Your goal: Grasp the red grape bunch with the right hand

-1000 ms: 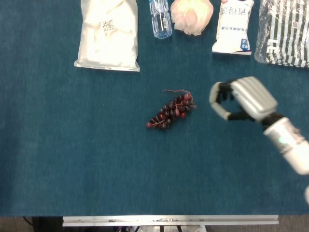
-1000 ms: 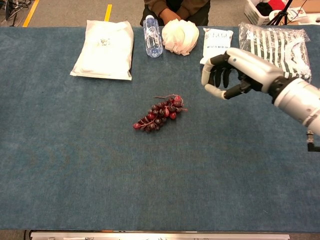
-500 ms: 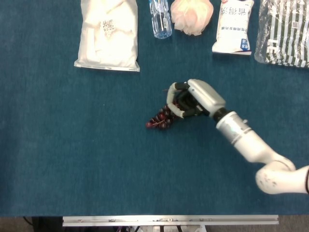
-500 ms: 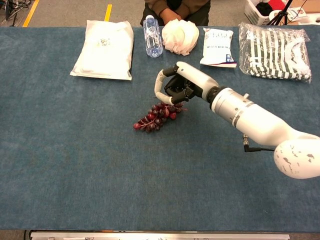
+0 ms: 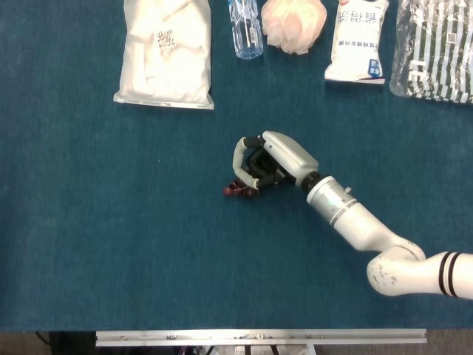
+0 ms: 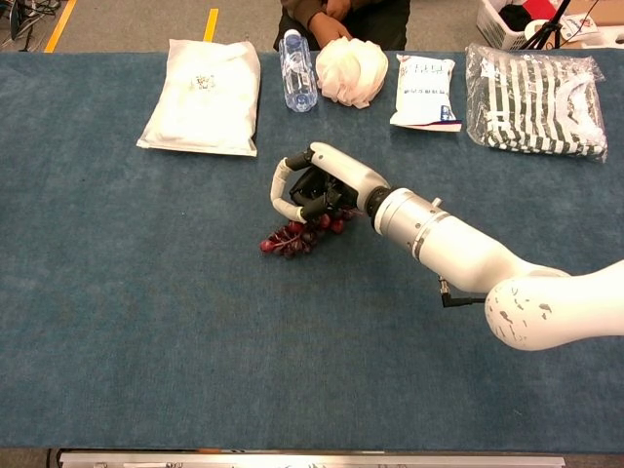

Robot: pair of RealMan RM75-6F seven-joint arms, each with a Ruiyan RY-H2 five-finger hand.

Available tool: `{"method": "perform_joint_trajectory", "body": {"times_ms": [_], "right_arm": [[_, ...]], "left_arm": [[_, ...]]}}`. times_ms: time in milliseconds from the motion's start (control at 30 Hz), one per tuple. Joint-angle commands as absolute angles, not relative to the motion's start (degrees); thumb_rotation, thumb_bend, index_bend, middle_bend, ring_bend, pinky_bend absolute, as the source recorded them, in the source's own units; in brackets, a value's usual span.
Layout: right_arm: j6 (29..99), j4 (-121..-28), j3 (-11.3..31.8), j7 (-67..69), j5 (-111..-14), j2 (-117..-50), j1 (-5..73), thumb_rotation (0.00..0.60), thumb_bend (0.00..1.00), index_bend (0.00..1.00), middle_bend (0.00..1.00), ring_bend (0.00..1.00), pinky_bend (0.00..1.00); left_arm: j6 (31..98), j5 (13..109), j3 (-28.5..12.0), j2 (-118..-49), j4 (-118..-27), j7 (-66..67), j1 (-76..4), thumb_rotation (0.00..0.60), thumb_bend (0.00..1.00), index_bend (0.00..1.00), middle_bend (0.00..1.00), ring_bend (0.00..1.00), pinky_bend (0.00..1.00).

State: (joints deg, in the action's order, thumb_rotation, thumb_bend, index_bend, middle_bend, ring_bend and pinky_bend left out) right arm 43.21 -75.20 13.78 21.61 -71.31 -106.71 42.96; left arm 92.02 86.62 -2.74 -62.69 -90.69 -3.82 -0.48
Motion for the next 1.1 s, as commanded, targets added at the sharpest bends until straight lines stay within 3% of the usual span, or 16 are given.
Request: {"method": "perform_joint_trajectory", "body": {"times_ms": [33, 233, 633, 1100], "right_arm": [[42.9, -74.8, 13.2, 21.3, -71.2, -107.1, 43.0, 0.6, 0.39, 0.94, 0.94, 0.93, 0.83], [42.2, -73.9, 11.9, 20.4, -71.0, -107.4, 42.9, 0.6, 0.39, 0.94, 0.94, 0.93, 0.83], [45.0, -78.9, 13.3, 21.2, -72.6, -104.7, 42.3, 0.6, 0.39, 0.94, 0.94, 0.93, 0.83], [42.6, -72.2, 11.9, 20.6, -71.2, -108.0, 43.2, 0.6, 0.39, 0.94, 0.94, 0.93, 0.83]], "left_arm": [[92.0, 86.6, -2.8, -62.7, -90.6, -3.9, -0.4, 0.6, 0.25, 0.32, 0.31, 0.23, 0.17], [91.8, 86.5, -2.7, -62.7, -90.3, -3.9, -0.4, 0.6, 0.25, 0.32, 0.31, 0.23, 0.17], [91.7, 86.8, -2.8, -62.8, -90.5, -3.5, -0.4, 0.6, 0.25, 0.32, 0.31, 0.23, 0.17], [91.5, 86.2, -2.9, -62.8, -90.5, -3.1, -0.2, 0.6, 0.25, 0.32, 0.31, 0.23, 0.17]]}}
